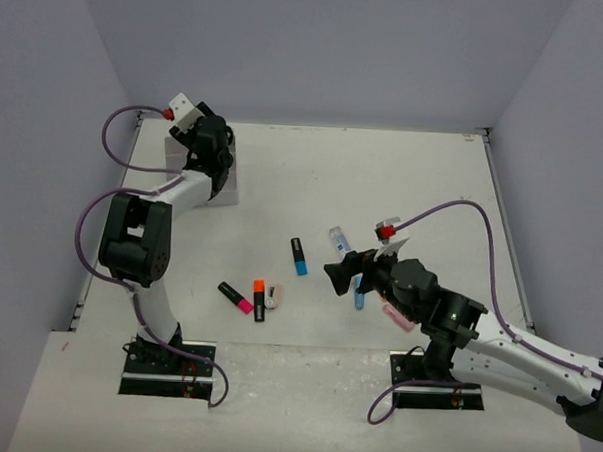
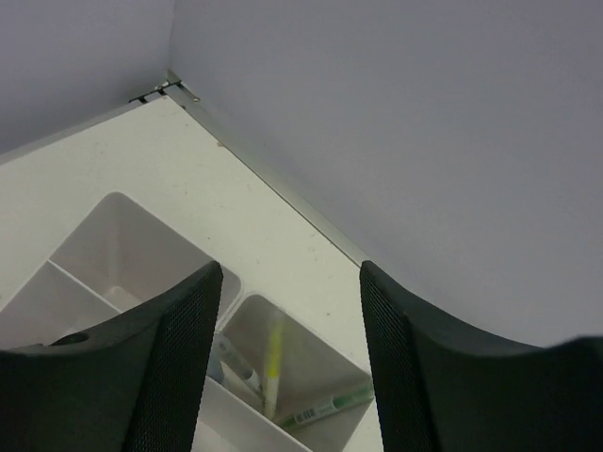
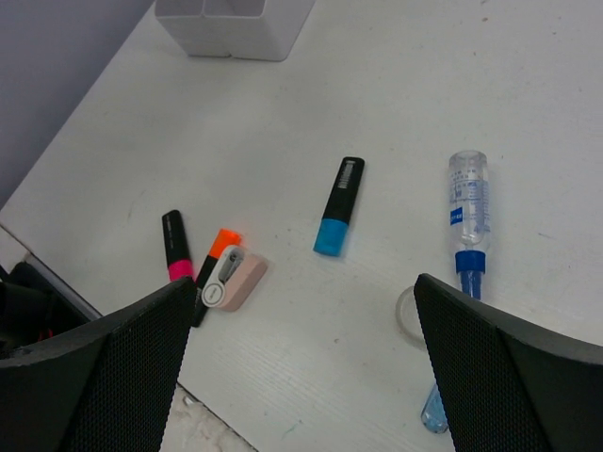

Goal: Sort the stationery into containers
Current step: Place the pen in the storage box, then pick up the stationery from the center of the board.

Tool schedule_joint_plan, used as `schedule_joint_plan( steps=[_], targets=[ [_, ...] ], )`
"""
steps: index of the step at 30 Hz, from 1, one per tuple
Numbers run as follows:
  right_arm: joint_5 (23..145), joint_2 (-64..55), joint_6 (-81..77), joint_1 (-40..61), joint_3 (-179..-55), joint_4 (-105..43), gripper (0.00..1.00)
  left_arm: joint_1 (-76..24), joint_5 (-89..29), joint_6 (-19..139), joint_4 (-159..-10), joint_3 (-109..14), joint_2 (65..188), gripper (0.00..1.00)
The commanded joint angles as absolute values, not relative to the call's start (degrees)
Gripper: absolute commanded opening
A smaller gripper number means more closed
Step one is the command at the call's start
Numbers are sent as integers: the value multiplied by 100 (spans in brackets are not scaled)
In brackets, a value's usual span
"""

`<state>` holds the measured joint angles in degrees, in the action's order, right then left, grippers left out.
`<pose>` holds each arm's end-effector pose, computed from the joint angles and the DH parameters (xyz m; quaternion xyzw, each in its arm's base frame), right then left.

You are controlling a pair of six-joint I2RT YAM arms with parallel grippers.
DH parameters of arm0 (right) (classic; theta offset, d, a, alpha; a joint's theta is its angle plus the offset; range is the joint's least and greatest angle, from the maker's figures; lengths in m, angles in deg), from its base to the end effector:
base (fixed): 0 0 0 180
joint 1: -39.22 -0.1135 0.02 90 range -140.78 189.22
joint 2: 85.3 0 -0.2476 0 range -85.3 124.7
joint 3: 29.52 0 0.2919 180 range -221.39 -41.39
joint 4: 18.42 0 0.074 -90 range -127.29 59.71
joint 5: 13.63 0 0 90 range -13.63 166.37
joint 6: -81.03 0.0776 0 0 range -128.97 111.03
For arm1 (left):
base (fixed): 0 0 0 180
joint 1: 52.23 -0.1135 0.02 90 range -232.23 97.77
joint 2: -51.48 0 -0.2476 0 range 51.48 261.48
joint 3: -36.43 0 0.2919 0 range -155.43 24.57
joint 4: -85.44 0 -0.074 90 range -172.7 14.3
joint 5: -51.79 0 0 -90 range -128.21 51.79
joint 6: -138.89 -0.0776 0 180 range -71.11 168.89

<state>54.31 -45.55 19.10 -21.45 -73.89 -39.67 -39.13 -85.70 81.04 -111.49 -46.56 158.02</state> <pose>0.1530 0.2127 0.2536 -0.1112 0.7876 0.3004 0.5265 0.4840 -0.0539 0.2197 -0.3772 0.6298 0.0433 0.6776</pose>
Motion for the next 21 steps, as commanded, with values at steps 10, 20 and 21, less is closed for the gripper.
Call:
schedule_joint_plan(
  steps=[10, 20, 21],
  targets=[
    [6344, -1780, 2328, -1198, -9028, -4911, 74, -3939, -5956, 9478, -6364, -5910, 13478, 100],
    [6166, -619, 2035, -427, -9782, -5841, 63, -3496, -4459, 8988, -6105, -2444, 10776, 100],
    [6236, -537, 1858, -309, -9821, -5841, 62, -3450, -4427, 8882, -6004, -2299, 10644, 100]
  ],
)
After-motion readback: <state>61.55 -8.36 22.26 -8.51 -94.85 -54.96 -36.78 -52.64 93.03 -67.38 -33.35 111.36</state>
